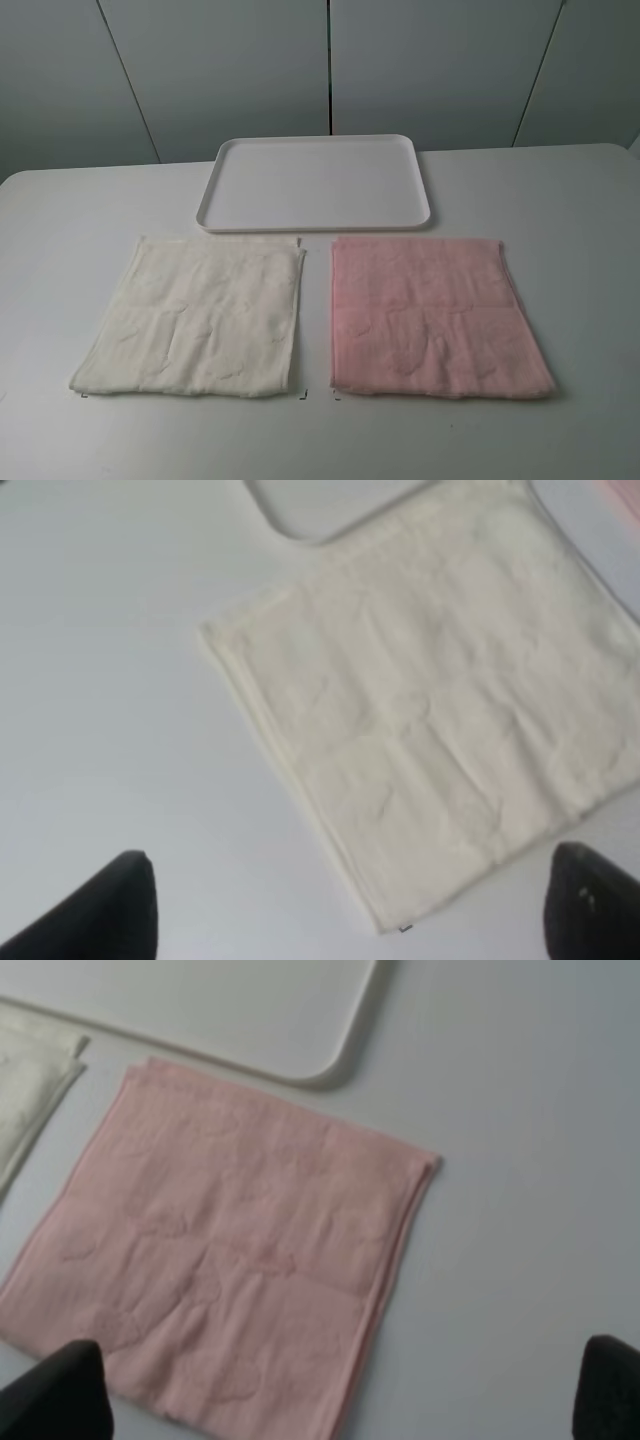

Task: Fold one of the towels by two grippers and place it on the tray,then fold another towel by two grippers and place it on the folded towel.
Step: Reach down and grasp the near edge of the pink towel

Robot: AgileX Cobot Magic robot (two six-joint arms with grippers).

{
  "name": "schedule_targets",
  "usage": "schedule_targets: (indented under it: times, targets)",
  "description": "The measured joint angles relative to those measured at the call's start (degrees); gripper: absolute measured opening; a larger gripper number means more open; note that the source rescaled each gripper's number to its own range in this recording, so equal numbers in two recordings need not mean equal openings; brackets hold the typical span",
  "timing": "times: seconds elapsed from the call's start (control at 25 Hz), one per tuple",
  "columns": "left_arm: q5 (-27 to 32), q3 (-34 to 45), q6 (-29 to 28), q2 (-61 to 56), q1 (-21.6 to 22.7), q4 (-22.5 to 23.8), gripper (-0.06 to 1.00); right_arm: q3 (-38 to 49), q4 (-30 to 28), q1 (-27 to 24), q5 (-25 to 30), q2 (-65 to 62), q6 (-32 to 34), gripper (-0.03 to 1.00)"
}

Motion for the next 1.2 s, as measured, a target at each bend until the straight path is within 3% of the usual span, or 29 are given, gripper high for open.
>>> schedule_targets:
  times: [0.24, 0.4, 0.56, 0.88, 1.2]
  targets:
    - [-2.89, 0.0, 15.15, 9.25, -1.43, -2.43, 0.99, -0.92, 4.64, -0.04, 0.8, 11.29, -14.77, 0.99]
    - [-7.8, -0.03, 22.35, 13.72, -8.05, -3.11, 0.99, -0.92, 5.99, -0.04, 3.49, 16.16, -28.51, 0.99]
    - [-12.89, -0.25, 23.53, 18.01, -16.94, -2.39, 0.99, -0.92, 5.42, 0.8, 5.02, 19.12, -36.87, 0.99]
    - [-25.43, -0.49, 23.8, 28.53, -34.21, 0.19, 0.99, -0.92, -3.29, 7.54, 5.02, 25.4, -39.16, 0.99]
    - [-26.51, -5.29, 16.15, 40.31, -45.3, 10.45, 0.99, 3.14, -3.9, 8.17, 1.49, 28.39, -43.27, 0.99]
